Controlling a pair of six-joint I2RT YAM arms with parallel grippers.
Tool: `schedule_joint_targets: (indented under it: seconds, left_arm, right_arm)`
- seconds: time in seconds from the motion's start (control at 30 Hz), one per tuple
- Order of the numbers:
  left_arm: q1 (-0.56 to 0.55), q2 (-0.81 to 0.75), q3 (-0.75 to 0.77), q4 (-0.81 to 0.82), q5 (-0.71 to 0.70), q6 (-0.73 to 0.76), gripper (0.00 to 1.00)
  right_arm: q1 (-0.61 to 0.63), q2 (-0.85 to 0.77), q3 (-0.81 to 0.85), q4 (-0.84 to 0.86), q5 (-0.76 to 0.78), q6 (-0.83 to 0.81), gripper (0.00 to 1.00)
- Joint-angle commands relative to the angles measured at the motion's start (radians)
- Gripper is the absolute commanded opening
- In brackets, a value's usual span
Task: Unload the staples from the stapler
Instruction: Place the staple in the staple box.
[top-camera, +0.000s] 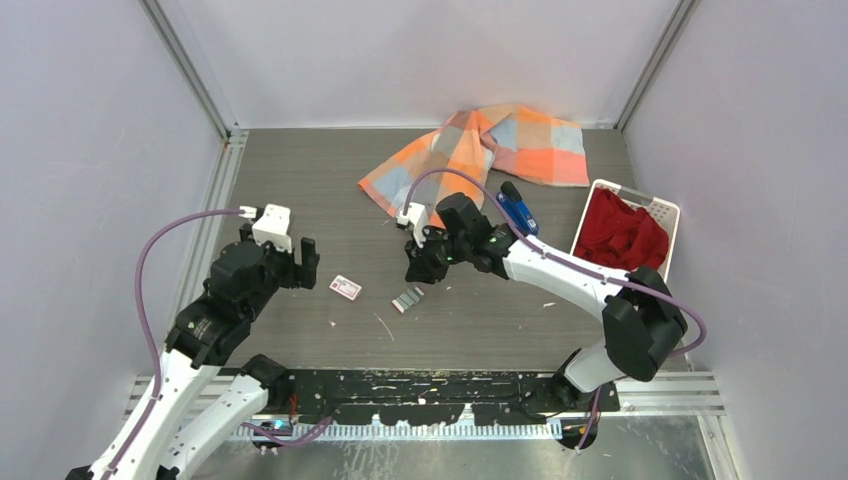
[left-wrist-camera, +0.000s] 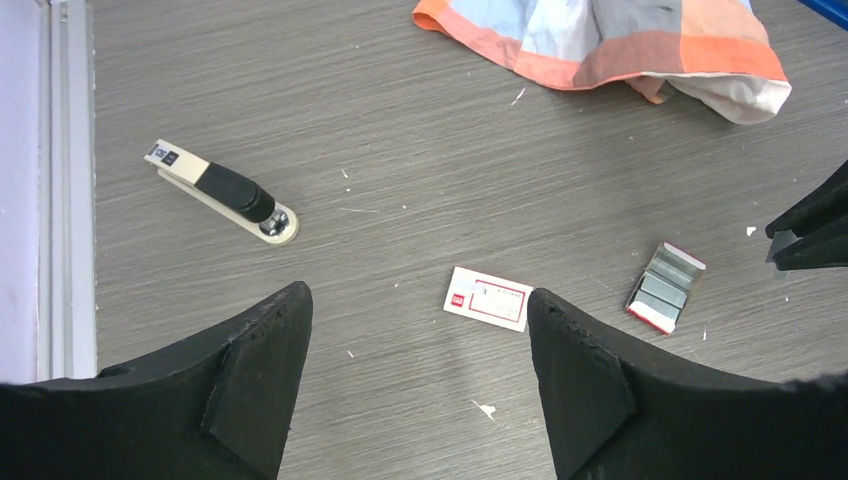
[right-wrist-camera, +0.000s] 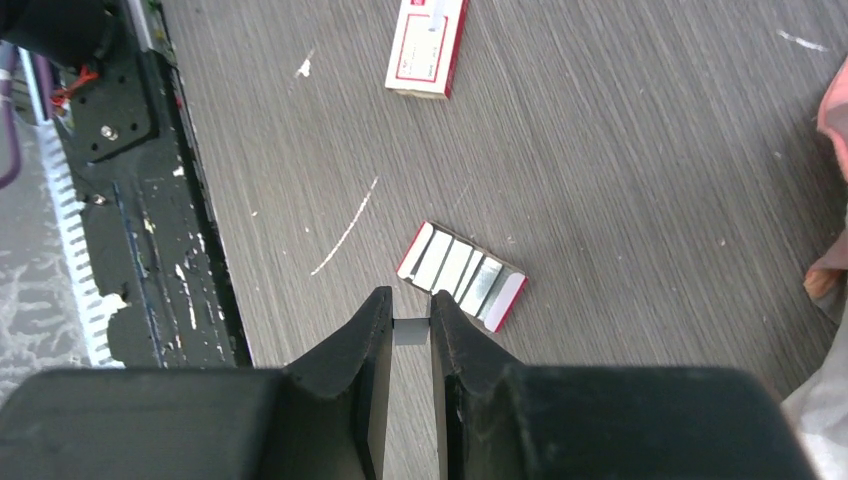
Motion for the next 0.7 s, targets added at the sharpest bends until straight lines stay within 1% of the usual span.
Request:
schedule_joint_targets:
  seconds: [0.0,0.3,0.5,0.67]
  left_arm:
    - [0.026,-0.002,0.014,0.058,0.054,-0.005,0.78]
    - [0.038,0.006,0.01,0.063,0.074,-0.006,0.78]
    - [0.043,0.008,0.01,0.064,0.08,-0.006,0.78]
    - [0.046,0.009,0.009,0.064,0.086,-0.005,0.78]
  right_arm:
    - [0.033,0.02,0.054,-0.018,0.086,-0.033,0.14]
    - [0.087,0.06,0.068,-0.025,0.171,-0.023,0.14]
    - [0.104,0.08,0.063,-0.009,0.178,0.016,0.14]
    - [0.116,0.113,0.073,-0.014,0.214,0.027,0.15]
